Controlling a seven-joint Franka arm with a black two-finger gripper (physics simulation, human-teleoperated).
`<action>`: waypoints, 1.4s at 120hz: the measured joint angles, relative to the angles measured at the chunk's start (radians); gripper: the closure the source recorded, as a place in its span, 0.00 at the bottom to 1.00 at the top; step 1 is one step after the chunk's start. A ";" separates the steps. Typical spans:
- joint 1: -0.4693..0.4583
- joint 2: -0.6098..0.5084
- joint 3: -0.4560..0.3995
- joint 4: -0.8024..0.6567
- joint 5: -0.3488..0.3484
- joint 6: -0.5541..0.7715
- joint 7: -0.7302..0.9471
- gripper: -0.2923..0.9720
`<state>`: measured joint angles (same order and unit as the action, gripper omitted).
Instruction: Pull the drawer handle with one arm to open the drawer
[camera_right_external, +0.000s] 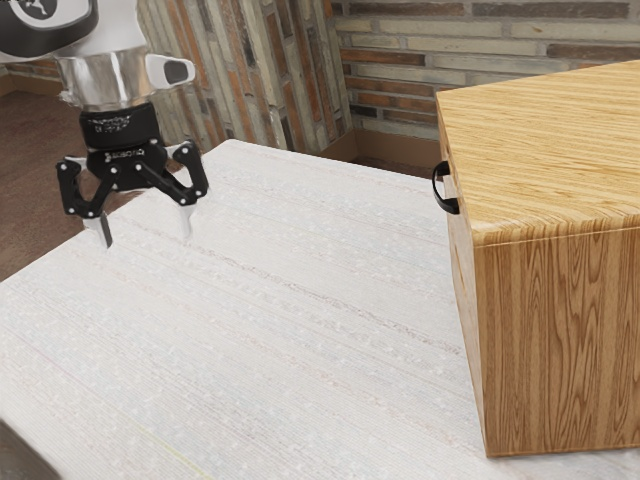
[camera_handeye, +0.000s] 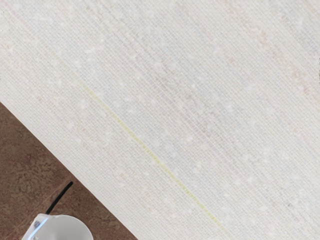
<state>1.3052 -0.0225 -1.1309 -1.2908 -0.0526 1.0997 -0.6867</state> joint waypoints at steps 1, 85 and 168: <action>0.007 0.000 0.000 0.000 0.000 0.008 -0.011 0.25; -0.081 -0.070 -0.005 0.093 -0.193 0.356 -0.539 0.55; -0.096 0.198 -0.393 -0.079 0.073 0.832 -0.591 0.59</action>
<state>1.2090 0.1759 -1.5240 -1.3696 0.0199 1.9322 -1.2773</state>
